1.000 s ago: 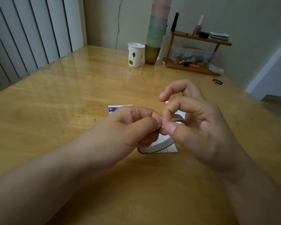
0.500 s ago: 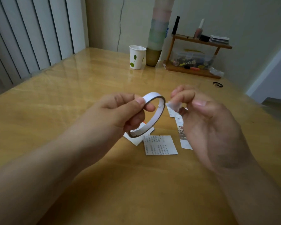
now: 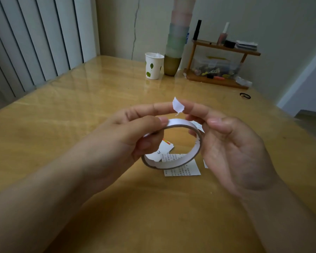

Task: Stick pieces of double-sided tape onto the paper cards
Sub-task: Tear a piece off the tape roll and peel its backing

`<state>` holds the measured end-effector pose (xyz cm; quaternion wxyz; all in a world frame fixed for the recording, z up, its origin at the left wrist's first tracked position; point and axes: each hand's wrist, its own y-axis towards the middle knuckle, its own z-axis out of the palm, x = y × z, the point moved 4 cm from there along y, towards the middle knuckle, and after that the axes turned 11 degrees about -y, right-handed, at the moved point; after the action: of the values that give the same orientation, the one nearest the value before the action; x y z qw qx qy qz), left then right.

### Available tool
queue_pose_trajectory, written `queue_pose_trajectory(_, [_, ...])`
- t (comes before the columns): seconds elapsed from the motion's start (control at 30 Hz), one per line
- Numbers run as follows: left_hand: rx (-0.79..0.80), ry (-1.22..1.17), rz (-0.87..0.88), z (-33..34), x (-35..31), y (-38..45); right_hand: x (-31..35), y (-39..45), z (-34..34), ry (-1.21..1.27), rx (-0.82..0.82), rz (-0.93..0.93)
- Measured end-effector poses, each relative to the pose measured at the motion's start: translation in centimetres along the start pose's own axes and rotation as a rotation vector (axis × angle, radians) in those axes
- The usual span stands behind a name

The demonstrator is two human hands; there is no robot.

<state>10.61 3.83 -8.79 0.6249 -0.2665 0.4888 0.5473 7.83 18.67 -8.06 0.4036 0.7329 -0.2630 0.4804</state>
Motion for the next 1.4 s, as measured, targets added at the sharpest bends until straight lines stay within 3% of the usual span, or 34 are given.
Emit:
queue_pose_trajectory(0.27, [0.005, -0.112, -0.014, -0.2, -0.1, 0.0, 0.1, 0.2, -0.3, -0.261, -0.069, -0.053])
queue_pose_trajectory(0.5, [0.037, -0.064, -0.035, 0.1, -0.1, 0.0, 0.9, -0.1, -0.6, -0.652, -0.124, -0.138])
queue_pose_trajectory(0.7, [0.031, -0.062, -0.049, 0.1, 0.0, 0.0, 1.0, -0.2, -0.9, -0.822, -0.139, -0.209])
queue_pose_trajectory(1.4, [0.056, -0.021, -0.036, 0.0, -0.1, 0.0, 1.0, -0.1, -1.5, -0.843, -0.115, -0.242])
